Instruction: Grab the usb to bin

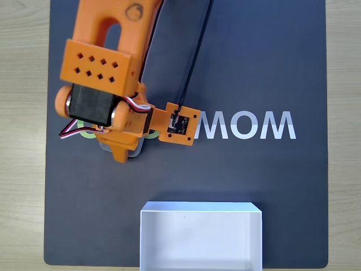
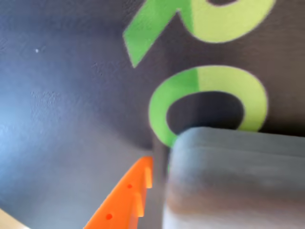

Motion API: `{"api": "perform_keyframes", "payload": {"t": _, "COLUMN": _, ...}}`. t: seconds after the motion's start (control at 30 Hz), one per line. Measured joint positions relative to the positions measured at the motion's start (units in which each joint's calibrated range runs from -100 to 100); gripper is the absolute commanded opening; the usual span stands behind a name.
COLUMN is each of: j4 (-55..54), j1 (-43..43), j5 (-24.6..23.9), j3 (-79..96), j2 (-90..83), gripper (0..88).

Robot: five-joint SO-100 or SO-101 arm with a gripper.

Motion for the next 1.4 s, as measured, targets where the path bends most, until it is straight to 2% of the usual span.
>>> {"api": "perform_keyframes", "payload": {"t": 0.13, "j4": 0.17, "j1": 0.0, "j5": 0.05, "j3": -0.54, "j2": -0.09, "gripper": 16.1}}
{"api": "perform_keyframes", "payload": {"t": 0.23, "j4": 0.17, "j1": 0.0, "j5": 0.05, "j3": -0.54, "j2": -0.09, "gripper": 12.1}}
{"api": "perform_keyframes", "payload": {"t": 0.6, "j4": 0.26, "j1": -1.5, "j5": 0.26, "j3": -3.71, "j2": -2.68, "gripper": 12.2}}
{"api": "perform_keyframes", "payload": {"t": 0.87, "j4": 0.26, "j1": -11.32, "j5": 3.36, "j3": -8.13, "j2": -20.07, "gripper": 12.2}}
{"api": "perform_keyframes", "payload": {"t": 1.13, "j4": 0.69, "j1": -20.25, "j5": 3.67, "j3": -8.22, "j2": -38.02, "gripper": 12.2}}
{"api": "perform_keyframes", "payload": {"t": 1.27, "j4": -0.78, "j1": -22.9, "j5": 3.67, "j3": -8.22, "j2": -41.81, "gripper": 12.2}}
{"api": "perform_keyframes", "payload": {"t": 1.4, "j4": -6.9, "j1": -23.34, "j5": 3.67, "j3": -7.05, "j2": -41.72, "gripper": 12.2}}
